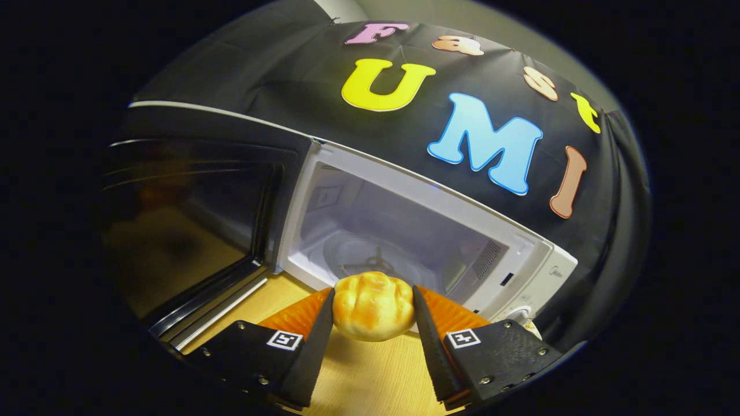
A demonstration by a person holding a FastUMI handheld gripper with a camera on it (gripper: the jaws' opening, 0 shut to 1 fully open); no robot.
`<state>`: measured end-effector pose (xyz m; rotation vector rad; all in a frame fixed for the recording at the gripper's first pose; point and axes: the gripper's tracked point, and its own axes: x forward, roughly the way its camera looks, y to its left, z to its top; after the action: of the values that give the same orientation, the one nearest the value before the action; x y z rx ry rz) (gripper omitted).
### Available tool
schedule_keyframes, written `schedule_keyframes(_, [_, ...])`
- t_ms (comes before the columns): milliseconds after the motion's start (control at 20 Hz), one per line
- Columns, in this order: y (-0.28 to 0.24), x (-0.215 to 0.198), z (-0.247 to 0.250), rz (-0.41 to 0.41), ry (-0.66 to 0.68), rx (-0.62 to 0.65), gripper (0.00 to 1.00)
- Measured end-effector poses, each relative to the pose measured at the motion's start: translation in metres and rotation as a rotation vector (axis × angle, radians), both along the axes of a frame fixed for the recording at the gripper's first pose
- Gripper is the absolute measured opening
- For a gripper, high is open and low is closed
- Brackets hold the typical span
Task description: Open the microwave, put the food inside, and close the microwave door.
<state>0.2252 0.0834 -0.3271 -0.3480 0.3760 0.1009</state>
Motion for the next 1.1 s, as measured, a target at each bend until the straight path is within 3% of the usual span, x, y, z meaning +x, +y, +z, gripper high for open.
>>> schedule_keyframes(450, [-0.005, 0.080, -0.032, -0.033, 0.004, -0.067, 0.76])
schedule_keyframes(850, [0.003, 0.110, -0.044, -0.036, -0.017, -0.079, 0.79])
schedule_keyframes(1100, [-0.002, 0.113, -0.052, -0.068, -0.003, -0.073, 0.88])
